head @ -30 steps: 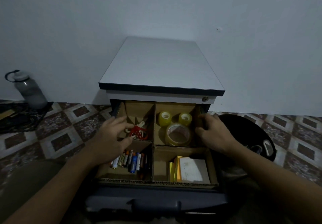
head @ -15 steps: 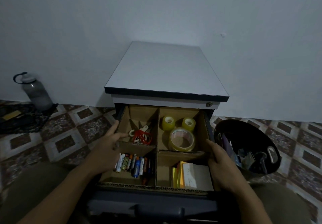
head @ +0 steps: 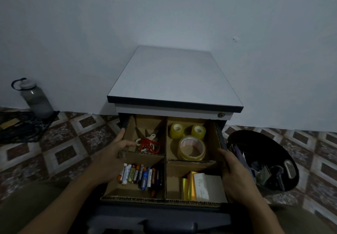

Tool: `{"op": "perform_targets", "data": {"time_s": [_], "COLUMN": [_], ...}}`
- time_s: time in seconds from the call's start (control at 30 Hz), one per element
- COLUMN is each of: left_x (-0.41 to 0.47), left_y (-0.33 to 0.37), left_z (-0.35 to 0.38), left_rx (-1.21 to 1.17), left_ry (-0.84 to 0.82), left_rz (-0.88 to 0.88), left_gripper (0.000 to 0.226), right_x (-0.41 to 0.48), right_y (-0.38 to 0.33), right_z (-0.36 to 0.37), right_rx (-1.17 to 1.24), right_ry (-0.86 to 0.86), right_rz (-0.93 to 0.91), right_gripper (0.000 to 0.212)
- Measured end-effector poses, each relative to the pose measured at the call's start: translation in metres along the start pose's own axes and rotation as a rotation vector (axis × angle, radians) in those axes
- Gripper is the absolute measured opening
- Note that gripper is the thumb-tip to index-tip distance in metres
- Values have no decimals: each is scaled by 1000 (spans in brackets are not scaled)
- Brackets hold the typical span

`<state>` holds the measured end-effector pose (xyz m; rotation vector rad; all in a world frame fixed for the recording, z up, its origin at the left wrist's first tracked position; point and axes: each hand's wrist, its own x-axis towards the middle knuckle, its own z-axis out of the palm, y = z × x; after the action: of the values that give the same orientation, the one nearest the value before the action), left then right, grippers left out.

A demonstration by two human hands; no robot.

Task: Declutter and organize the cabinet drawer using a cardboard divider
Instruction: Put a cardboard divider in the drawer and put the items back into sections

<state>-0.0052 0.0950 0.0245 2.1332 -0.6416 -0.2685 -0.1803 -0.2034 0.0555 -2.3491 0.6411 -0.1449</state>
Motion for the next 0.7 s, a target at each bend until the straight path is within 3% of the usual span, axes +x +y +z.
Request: {"op": "perform_targets", "data": {"time_s": [0.17, 0.3, 0.33, 0.47, 0.57, 0.7], "left_x": [25, 36, 35, -2, -42, -62], "left_y": [10, 33, 37, 43, 56, 66], "left_z": [-1, -5, -4, 15, 35, 52], "left_rx": [112, 168, 184, 402, 508, 574], "left_ry": [41, -27, -30, -38, 54, 154], "left_rz": [-24, -104, -137, -177, -174, -31], "left_gripper": [52, 40, 34, 54, 51, 74], "right_x": [20, 33, 33, 12, -26, -50], "right_y": [-16, -10, -8, -3, -10, -32], "right_z": [-7, -5, -3, 12, 40, 66], "right_rx": [-23, -57, -78, -160, -368, -329], "right_ry": [-15, -25, -22, 20, 168, 431], "right_rz": [24, 15, 1, -23, -39, -109], "right_gripper": [59, 63, 60, 39, 47, 39]}}
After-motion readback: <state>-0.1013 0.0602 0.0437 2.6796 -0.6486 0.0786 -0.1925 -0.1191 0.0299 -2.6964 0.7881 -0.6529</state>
